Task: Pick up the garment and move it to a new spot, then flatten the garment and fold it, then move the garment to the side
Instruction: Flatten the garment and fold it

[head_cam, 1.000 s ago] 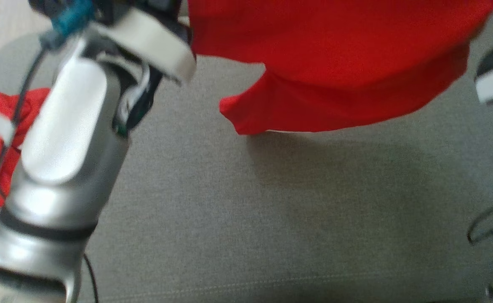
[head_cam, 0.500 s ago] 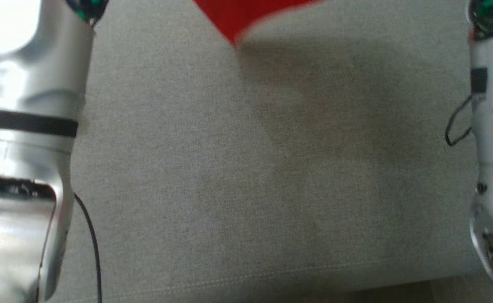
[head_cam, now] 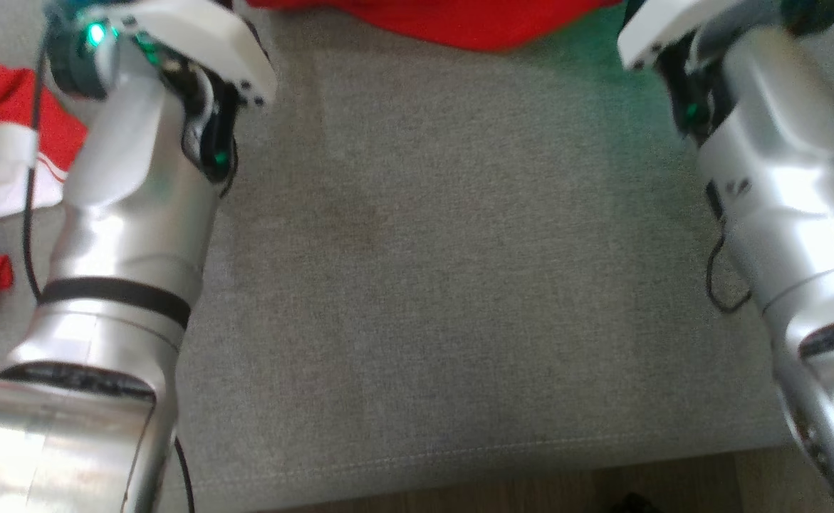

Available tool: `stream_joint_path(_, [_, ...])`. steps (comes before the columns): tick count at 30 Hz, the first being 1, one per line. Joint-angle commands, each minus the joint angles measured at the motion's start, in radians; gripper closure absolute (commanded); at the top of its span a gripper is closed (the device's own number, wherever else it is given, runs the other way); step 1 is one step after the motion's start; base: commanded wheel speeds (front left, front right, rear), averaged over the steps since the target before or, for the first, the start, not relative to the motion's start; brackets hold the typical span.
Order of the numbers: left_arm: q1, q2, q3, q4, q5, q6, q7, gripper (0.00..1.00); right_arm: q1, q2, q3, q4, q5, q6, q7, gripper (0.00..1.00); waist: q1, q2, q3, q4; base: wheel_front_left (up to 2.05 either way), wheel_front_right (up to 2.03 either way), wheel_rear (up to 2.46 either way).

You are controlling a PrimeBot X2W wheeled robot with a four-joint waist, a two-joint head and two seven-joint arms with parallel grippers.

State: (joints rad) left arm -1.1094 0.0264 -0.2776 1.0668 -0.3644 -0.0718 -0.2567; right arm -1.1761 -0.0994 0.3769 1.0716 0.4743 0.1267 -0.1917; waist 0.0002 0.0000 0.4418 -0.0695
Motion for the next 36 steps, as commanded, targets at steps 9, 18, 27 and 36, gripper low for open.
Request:
stream_joint_path(9, [0.193,0.024,0.024,-0.246,0.013,0.011,-0.005,1.0,0.212,-0.007,0.03,-0.084,0.012,0.004,-0.068,1.0,-0.0002,0.0,-0.002,-0.003,0.0,0.0,0.0])
stream_joint_path(18, [0.601,0.054,0.0,-0.61,0.147,-0.007,-0.005,1.0,0.67,-0.03,-0.161,-0.518,-0.159,0.004,-0.07,1.0,-0.0002,0.0,-0.092,0.002,0.0,0.0,0.0])
stream_joint_path(27, [0.938,0.084,-0.013,-0.867,0.192,0.012,-0.005,1.0,1.148,0.029,-0.323,-1.008,-0.307,0.004,0.127,1.0,-0.0002,0.0,-0.179,0.008,0.0,0.0,0.0])
stream_joint_path(36, [1.098,0.115,-0.003,-1.049,0.179,0.056,0.041,1.0,1.395,0.049,-0.368,-1.305,-0.285,0.004,0.316,1.0,-0.0002,0.0,-0.208,-0.01,0.0,0.0,0.0])
